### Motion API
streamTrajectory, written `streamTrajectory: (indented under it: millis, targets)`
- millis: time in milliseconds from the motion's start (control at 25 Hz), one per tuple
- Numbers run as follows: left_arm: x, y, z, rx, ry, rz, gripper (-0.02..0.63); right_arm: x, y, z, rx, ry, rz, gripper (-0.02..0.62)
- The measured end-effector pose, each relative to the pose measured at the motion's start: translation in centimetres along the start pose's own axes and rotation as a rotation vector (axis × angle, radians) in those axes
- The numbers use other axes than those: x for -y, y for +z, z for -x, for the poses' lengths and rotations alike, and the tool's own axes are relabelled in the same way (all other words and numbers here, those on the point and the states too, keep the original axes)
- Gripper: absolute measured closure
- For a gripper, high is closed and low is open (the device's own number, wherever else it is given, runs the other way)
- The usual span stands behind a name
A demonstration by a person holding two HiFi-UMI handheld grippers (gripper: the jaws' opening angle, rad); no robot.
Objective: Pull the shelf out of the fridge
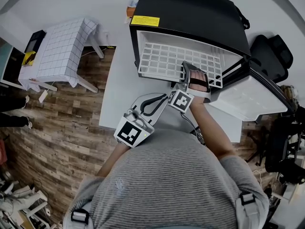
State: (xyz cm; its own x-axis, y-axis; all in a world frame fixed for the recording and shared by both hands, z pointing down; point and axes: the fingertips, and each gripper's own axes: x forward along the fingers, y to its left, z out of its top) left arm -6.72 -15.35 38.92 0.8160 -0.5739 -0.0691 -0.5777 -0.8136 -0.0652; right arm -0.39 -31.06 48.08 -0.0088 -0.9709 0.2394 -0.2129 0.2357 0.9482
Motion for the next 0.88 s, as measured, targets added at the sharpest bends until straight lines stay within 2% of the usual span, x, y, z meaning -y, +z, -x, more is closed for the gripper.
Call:
streamTrajectory:
  millis: [200,480,640,880]
  targets:
    - [-0.4,0.1,0.4,0.005,0.016,0.007,0.594,-0.4,-0.8,0.9,-0.016,-0.037,0.057,0.552]
    - [0.2,0.3,0.4,0.004,0.002,0.001,0.594,-0.3,0.0,1.5,0.001,-0.008,0.006,0.552]
    - [0.2,0.3,0.7,0.009,0.012,0.001,0.594,-0.4,-0.9,1.3,-0.026,-0.033,0.048,0.552]
    - [0.0,0.3,1.0,0.009,0.016,0.002,0.594,-0.4,-0.8,1.3,-0.035,-0.038,0.043,0.552]
